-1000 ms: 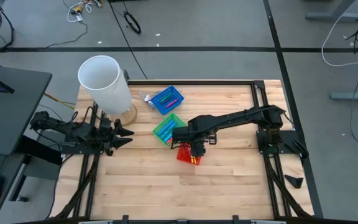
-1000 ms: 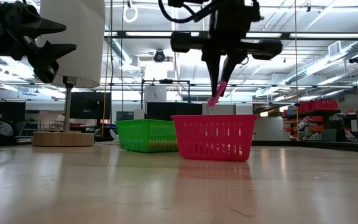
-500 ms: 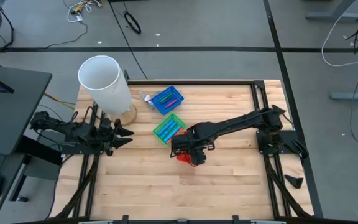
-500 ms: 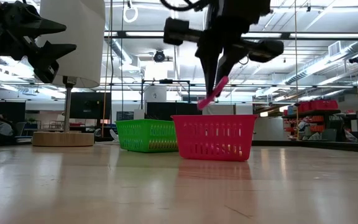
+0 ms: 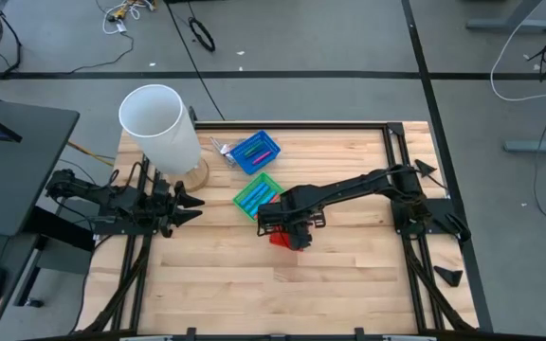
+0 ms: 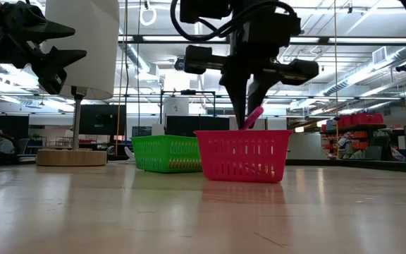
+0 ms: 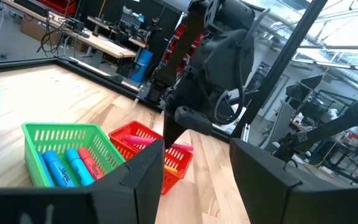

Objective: Pick & Place Markers
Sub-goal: Put the pink pen into the red bin, then return to Home Position

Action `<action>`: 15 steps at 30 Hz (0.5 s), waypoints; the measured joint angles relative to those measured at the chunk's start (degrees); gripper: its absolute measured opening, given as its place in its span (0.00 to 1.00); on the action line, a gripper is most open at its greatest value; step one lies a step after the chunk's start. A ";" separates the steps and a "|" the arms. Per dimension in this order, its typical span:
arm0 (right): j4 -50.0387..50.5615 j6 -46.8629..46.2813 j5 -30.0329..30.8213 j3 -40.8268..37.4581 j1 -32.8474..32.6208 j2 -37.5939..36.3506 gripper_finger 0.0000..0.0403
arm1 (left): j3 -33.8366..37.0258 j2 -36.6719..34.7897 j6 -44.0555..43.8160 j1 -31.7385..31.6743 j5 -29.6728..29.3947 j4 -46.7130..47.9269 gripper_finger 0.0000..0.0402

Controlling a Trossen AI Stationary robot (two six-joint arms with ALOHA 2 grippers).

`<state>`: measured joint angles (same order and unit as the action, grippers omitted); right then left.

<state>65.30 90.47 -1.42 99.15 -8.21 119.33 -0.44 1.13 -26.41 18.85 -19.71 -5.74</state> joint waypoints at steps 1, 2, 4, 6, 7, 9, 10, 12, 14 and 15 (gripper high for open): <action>0.00 -0.32 -0.69 -0.19 0.00 0.00 0.08 | 0.00 0.00 0.02 0.00 0.00 0.00 0.47; 0.04 -0.76 -1.31 -0.36 -0.06 0.00 0.10 | 0.02 0.00 0.00 0.02 0.00 0.00 0.47; -0.07 -1.48 -2.47 -0.76 -0.09 0.00 0.14 | 0.00 0.00 0.02 0.00 0.00 0.00 0.47; -0.20 -1.46 -2.94 -1.27 -0.11 0.00 0.17 | 0.00 0.00 0.02 0.00 -0.01 0.00 0.47; -0.22 -1.48 -2.91 -1.50 -0.10 0.00 0.19 | 0.00 0.00 0.01 0.01 0.00 0.00 0.47; -0.29 -1.46 -2.77 -1.85 -0.03 0.00 0.21 | 0.00 0.00 0.00 0.01 -0.01 0.00 0.47; -0.30 -1.46 -2.65 -1.93 -0.01 0.00 0.22 | 0.00 -0.01 0.01 0.01 0.00 0.00 0.47; -0.33 -1.46 -2.52 -1.96 0.02 0.00 0.24 | 0.00 0.00 0.02 0.00 -0.02 0.00 0.47; -0.46 -1.48 -2.52 -1.96 0.00 -0.13 0.25 | 0.00 0.00 0.01 0.02 -0.01 0.00 0.47; -0.59 -1.50 -2.52 -1.96 0.02 -0.20 0.26 | 0.00 0.00 0.02 0.00 0.00 0.00 0.47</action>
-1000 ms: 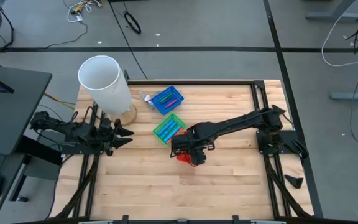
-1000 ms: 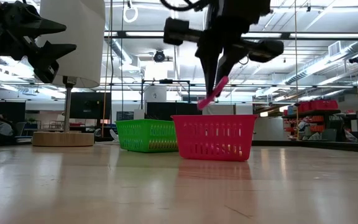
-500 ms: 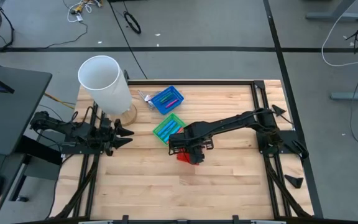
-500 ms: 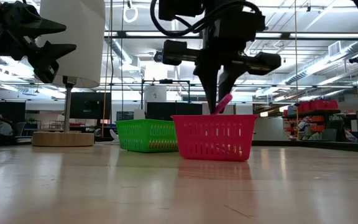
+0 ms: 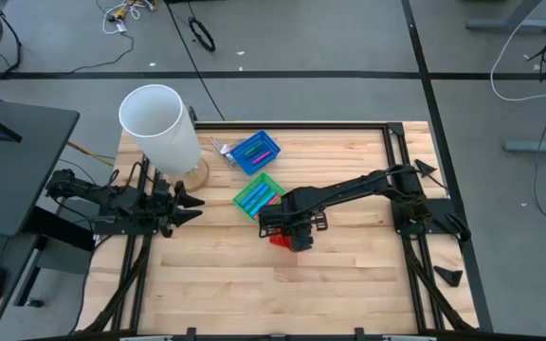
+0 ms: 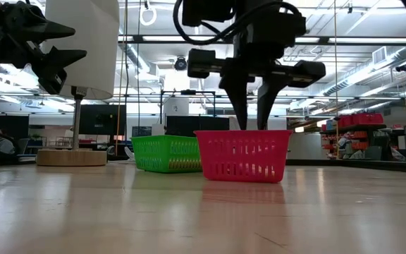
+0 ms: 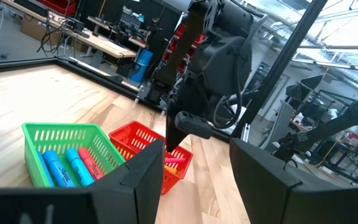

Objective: Pick & Place Markers
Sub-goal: Return to Home Position

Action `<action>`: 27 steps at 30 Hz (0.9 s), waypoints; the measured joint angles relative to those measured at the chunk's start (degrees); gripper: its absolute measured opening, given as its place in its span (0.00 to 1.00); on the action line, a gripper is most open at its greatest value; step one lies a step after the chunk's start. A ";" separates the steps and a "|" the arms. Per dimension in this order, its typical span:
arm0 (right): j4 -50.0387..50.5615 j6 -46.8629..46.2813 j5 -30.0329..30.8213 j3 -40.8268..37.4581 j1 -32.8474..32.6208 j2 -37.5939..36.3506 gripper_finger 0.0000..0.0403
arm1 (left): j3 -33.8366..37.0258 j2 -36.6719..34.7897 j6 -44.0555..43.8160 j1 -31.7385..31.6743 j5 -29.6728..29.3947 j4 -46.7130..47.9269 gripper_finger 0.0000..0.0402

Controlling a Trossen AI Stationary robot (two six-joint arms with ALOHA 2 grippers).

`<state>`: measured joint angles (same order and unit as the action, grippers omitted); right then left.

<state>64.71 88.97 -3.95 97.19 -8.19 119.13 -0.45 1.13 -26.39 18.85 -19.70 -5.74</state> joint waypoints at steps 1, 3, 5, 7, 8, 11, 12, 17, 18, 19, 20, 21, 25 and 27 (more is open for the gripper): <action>-0.37 -0.33 0.02 0.00 0.02 -0.15 0.26 | 0.00 0.00 0.00 0.00 0.00 0.00 0.47; -0.98 -2.46 -0.02 -0.36 0.19 -1.15 0.26 | 0.00 0.00 -0.01 0.01 0.00 0.00 0.47; -3.70 -6.37 0.21 -1.78 0.70 -3.16 0.26 | 0.00 -0.01 -0.02 0.01 0.00 -0.01 0.47; -6.69 -11.66 0.41 -4.21 1.63 -5.97 0.25 | 0.00 0.00 -0.02 0.00 0.00 -0.02 0.47; -9.07 -14.93 0.45 -5.92 2.16 -7.64 0.25 | 0.00 -0.02 -0.02 0.02 -0.01 0.00 0.47; -18.40 -27.36 0.46 -12.19 3.78 -13.49 0.26 | 0.00 -0.02 -0.02 0.00 0.00 0.00 0.47; -21.65 -32.08 0.46 -14.44 4.32 -15.57 0.26 | 0.00 0.00 -0.02 0.00 0.00 0.00 0.47; -38.71 -52.31 0.44 -26.41 7.28 -26.96 0.26 | 0.01 0.00 -0.02 0.02 -0.01 -0.07 0.47; -42.22 -56.10 0.44 -29.02 7.92 -29.30 0.26 | 0.00 -0.02 -0.01 0.01 -0.01 -0.12 0.47; -45.52 -59.06 0.44 -31.70 8.53 -31.57 0.26 | 0.00 -0.02 0.00 0.01 -0.01 -0.09 0.47; -49.11 -61.19 0.44 -34.27 9.26 -33.77 0.26 | 0.00 0.00 -0.02 0.00 -0.02 -0.08 0.47; -52.83 -62.68 0.46 -36.84 9.91 -35.98 0.26 | 0.01 -0.01 -0.01 0.01 0.00 -0.08 0.47; -64.68 -67.31 0.44 -46.72 12.46 -44.74 0.26 | 0.00 -0.01 -0.02 0.01 -0.01 -0.09 0.47; -68.70 -70.89 0.44 -51.58 13.85 -49.09 0.26 | 0.00 0.00 -0.02 0.01 -0.01 -0.05 0.47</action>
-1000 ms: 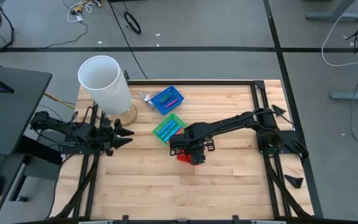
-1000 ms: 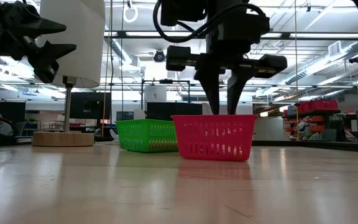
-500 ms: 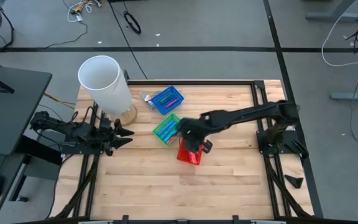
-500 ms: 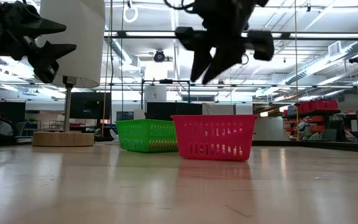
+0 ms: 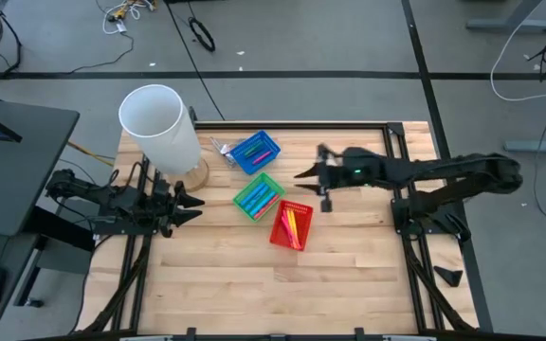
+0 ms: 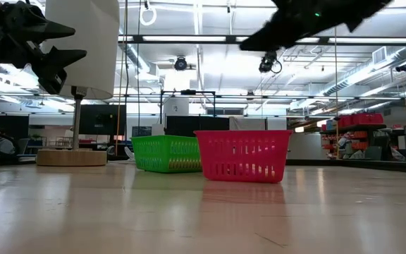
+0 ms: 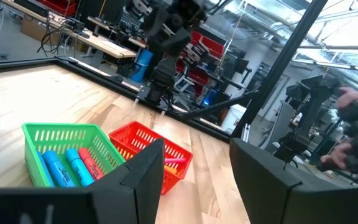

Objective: Pick & Place Markers
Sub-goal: Return to Home Position

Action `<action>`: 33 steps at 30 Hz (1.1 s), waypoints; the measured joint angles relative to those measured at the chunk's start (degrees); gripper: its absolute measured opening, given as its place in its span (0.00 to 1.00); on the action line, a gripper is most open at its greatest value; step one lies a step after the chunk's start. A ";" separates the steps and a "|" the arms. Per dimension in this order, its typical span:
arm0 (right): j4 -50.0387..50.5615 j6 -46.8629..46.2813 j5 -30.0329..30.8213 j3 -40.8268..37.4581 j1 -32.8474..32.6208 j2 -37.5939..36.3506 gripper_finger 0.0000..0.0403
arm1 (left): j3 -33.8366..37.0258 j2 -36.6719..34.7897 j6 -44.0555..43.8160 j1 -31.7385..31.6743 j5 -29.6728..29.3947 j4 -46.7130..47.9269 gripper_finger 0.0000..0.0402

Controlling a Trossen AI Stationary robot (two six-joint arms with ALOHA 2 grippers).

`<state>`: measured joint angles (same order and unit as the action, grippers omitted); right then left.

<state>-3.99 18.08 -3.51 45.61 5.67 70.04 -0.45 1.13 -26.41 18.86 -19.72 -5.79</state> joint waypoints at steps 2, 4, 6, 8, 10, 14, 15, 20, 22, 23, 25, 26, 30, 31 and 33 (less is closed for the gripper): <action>-3.54 -3.47 0.00 -4.79 1.55 -4.25 0.26 | 0.00 -0.02 0.02 0.01 0.01 0.01 0.47; -6.83 -6.26 -0.01 -9.65 3.23 -8.21 0.26 | 0.00 0.00 0.02 -0.01 -0.01 0.01 0.47; -9.97 -8.21 0.02 -14.42 4.82 -12.08 0.26 | 0.00 -0.01 0.00 0.02 -0.01 0.01 0.47; -12.76 -9.78 0.06 -18.88 6.30 -15.76 0.26 | 0.00 0.00 0.00 0.01 0.01 0.01 0.47; -15.09 -11.00 0.02 -23.00 7.70 -19.61 0.26 | 0.02 -0.02 0.00 -0.01 -0.01 0.01 0.47; -17.05 -11.82 0.02 -29.28 10.04 -26.94 0.26 | 0.00 0.00 0.00 0.01 0.01 0.03 0.47; -17.06 -11.81 0.03 -30.69 10.55 -28.91 0.26 | 0.00 -0.02 0.02 0.00 0.01 0.01 0.47; -17.02 -12.43 0.04 -36.47 12.60 -37.00 0.26 | 0.00 -0.01 0.00 -0.01 -0.01 0.03 0.47; -17.04 -13.62 0.04 -38.31 13.17 -39.64 0.26 | 0.00 0.00 0.01 0.00 0.00 0.03 0.47; -17.08 -14.42 0.08 -39.17 13.49 -40.84 0.26 | 0.02 -0.02 0.00 0.01 -0.01 0.03 0.47; -17.01 -16.56 1.48 -40.88 13.98 -43.51 0.26 | 0.00 -0.02 0.00 0.00 0.00 0.03 0.47; -16.98 -18.05 2.66 -41.73 14.22 -44.94 0.26 | 0.00 0.00 0.00 0.01 -0.01 0.03 0.47; -16.23 -23.23 6.53 -44.79 14.74 -50.82 0.26 | 0.00 -0.02 0.02 0.01 -0.01 0.03 0.47; -14.49 -23.70 6.72 -44.76 14.80 -52.24 0.26 | 0.00 -0.01 0.02 -0.01 0.00 0.03 0.47; -12.03 -23.50 6.99 -44.72 14.80 -55.10 0.26 | 0.00 0.00 0.02 -0.01 -0.01 0.03 0.47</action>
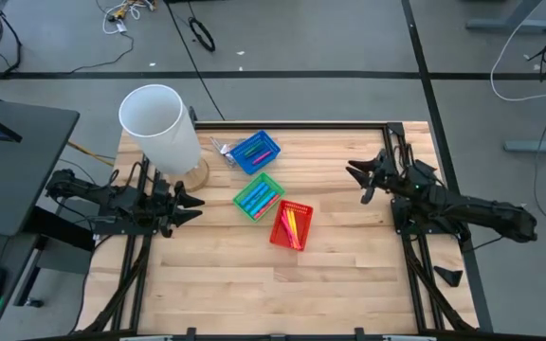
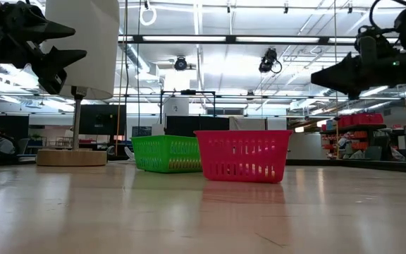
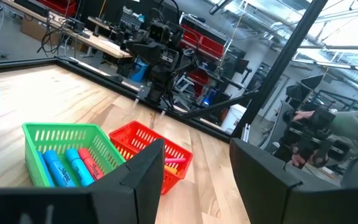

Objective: Pick & Place Markers
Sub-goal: Return to Home Position

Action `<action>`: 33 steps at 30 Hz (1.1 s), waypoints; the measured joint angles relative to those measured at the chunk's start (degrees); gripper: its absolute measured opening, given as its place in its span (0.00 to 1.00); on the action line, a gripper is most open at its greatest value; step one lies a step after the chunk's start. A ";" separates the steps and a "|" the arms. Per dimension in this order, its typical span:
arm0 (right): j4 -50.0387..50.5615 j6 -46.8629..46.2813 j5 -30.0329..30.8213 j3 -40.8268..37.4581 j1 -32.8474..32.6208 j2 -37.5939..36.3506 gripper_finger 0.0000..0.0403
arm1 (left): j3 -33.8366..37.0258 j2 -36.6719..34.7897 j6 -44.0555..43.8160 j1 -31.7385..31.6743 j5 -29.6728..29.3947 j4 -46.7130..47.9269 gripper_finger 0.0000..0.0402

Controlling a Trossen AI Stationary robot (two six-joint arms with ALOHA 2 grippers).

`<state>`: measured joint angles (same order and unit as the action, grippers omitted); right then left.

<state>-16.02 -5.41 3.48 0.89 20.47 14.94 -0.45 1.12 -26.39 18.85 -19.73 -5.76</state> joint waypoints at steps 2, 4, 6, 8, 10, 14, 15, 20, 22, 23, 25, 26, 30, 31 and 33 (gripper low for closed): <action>1.65 0.94 0.13 0.02 -0.02 -2.83 0.26 | 0.00 -0.02 0.00 0.01 0.00 0.00 0.47; 3.75 2.54 0.14 0.02 -0.02 -5.93 0.26 | 0.00 0.00 0.00 0.01 0.01 0.00 0.47; 6.25 3.82 0.14 0.02 -0.02 -9.16 0.26 | 0.00 -0.01 0.00 0.01 0.01 0.01 0.47; 9.28 4.85 0.15 0.03 -0.02 -12.34 0.26 | 0.00 -0.02 0.00 0.00 0.00 0.00 0.47; 12.50 5.82 0.15 0.07 -0.02 -14.99 0.26 | 0.00 -0.02 0.00 0.00 0.02 0.00 0.47; 15.07 5.38 0.11 0.11 -0.02 -14.93 0.26 | 0.00 -0.02 0.00 0.00 0.00 0.00 0.47; 14.88 5.24 -0.09 0.11 -0.04 -14.95 0.26 | 0.01 -0.02 -0.02 0.00 -0.04 0.01 0.47; 14.90 6.32 -0.28 0.11 -0.02 -14.95 0.26 | 0.00 -0.02 -0.01 0.00 0.00 0.01 0.47; 14.85 6.02 -0.28 0.11 -0.04 -14.95 0.26 | 0.00 -0.02 0.00 0.00 0.00 0.00 0.47; 14.85 5.84 -0.30 0.11 -0.04 -14.95 0.26 | 0.00 -0.02 0.00 0.00 0.00 0.00 0.47; 14.85 5.90 -0.30 0.11 -0.04 -14.95 0.26 | 0.00 0.00 0.00 0.00 0.00 0.00 0.47; 14.85 5.91 -0.30 0.11 -0.04 -14.95 0.26 | 0.00 -0.02 0.00 0.00 0.00 0.00 0.47; 14.85 5.87 -0.30 0.11 -0.04 -14.95 0.26 | 0.01 -0.02 0.00 0.00 0.00 0.02 0.47; 14.85 5.92 -0.30 0.11 -0.04 -14.95 0.26 | 0.00 -0.02 0.00 0.00 0.00 0.00 0.47; 14.85 6.06 -0.32 0.11 -0.04 -14.95 0.26 | 0.00 -0.02 -0.02 0.00 0.00 0.00 0.47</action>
<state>-1.17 0.64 3.16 0.99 20.43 -0.01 -0.45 1.10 -26.41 18.85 -19.73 -5.76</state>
